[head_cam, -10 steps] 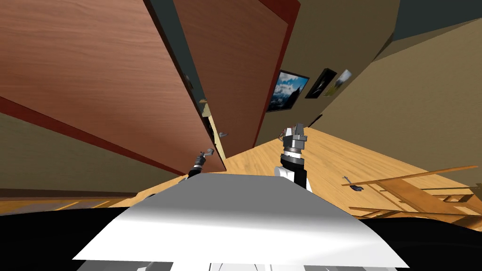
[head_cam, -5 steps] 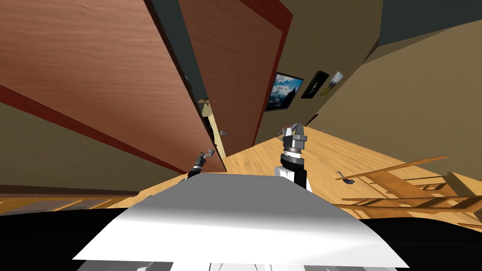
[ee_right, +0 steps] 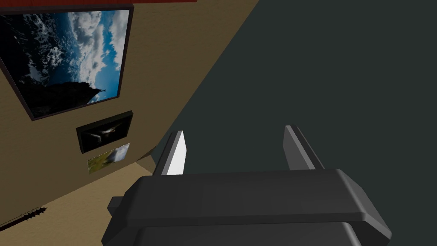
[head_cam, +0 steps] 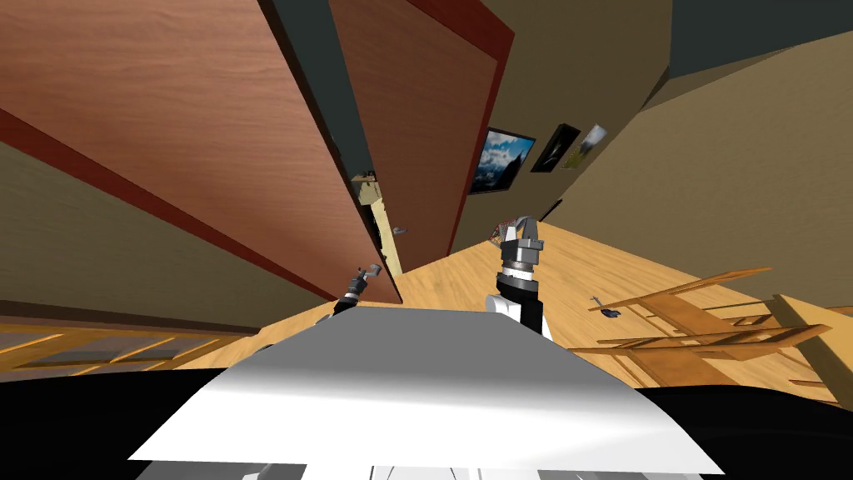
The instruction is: Pull the door open
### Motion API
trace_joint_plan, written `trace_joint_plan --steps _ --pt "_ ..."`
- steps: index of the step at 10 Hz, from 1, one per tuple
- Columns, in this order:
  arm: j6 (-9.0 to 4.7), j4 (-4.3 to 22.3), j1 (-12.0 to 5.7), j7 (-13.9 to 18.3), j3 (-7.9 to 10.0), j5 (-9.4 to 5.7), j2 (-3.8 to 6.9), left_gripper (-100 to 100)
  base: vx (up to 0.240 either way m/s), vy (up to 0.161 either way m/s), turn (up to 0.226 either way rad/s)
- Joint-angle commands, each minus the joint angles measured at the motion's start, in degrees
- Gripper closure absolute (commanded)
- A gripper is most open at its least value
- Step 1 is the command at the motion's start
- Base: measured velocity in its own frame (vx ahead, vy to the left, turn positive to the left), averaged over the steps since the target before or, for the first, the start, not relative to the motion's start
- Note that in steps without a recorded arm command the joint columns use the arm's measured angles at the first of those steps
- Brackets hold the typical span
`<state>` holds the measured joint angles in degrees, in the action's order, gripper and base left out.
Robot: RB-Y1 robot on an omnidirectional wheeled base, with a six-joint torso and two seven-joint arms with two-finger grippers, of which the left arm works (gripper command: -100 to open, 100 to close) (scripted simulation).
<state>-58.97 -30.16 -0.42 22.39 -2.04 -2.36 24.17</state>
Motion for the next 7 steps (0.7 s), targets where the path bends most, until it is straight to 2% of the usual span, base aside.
trace_joint_plan --steps 1,3,4,6,7 --pt "-0.64 -0.7 -0.51 0.8 -2.01 1.74 -0.77 100 -0.173 0.08 0.012" --pt "-0.64 -0.9 -0.51 0.8 -2.01 1.74 -0.77 100 -0.106 0.029 -0.003" --pt "-1.02 -0.9 -0.61 1.2 -2.85 2.54 -0.74 100 -0.075 0.039 0.009" --pt "-1.02 -0.9 -0.61 1.2 -2.85 2.54 -0.74 100 -0.039 0.033 -0.007" --pt "-1.37 -1.1 -0.69 1.6 -3.61 3.27 -0.7 100 -0.065 0.048 0.019"
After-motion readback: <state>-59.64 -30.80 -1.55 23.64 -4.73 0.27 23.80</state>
